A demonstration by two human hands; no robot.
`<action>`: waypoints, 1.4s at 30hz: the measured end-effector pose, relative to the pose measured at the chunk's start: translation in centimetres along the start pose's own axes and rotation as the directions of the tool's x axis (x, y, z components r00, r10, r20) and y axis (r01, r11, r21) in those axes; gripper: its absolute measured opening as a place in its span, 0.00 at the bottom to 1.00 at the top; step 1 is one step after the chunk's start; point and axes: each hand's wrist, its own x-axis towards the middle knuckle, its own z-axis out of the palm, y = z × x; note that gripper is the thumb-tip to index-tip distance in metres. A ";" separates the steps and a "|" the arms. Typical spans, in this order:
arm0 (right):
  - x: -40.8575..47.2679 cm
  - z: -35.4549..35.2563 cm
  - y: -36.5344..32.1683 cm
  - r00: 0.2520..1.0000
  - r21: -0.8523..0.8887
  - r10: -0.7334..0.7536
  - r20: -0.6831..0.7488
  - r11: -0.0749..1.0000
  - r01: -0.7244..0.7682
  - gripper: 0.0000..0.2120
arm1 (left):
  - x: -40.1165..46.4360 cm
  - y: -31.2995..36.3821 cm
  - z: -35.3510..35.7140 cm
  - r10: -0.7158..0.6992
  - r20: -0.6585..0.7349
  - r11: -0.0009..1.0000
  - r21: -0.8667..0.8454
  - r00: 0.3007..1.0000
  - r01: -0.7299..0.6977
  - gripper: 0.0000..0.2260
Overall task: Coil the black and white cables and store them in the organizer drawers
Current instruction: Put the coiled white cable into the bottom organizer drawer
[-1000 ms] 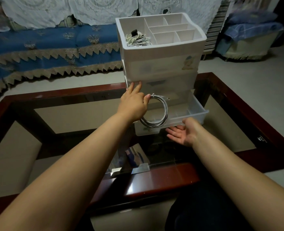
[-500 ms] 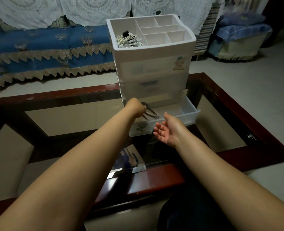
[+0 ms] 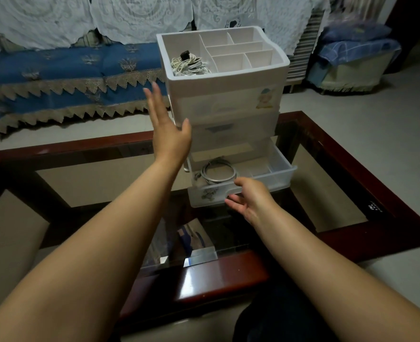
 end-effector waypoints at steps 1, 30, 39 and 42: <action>0.0 0.0 0.0 1.000 0.002 -0.006 0.003 1.000 0.006 0.19 | 0.5 0.1 -0.2 -0.010 -0.010 0.999 -0.044 1.000 0.009 0.39; 4.8 5.3 -2.4 0.984 0.347 -0.112 0.141 0.936 0.057 0.27 | 4.2 2.6 -3.3 -0.038 0.229 0.898 0.434 0.973 -0.068 0.31; 2.9 5.2 -1.6 0.998 0.125 -0.002 -0.062 0.992 0.010 0.12 | 2.5 1.0 -3.6 -0.102 0.382 0.967 0.255 0.919 0.002 0.43; -1.2 5.6 -3.8 0.998 0.122 -0.034 0.061 0.992 0.027 0.07 | -0.4 -0.1 -4.4 -0.225 0.404 0.973 0.134 0.887 0.186 0.40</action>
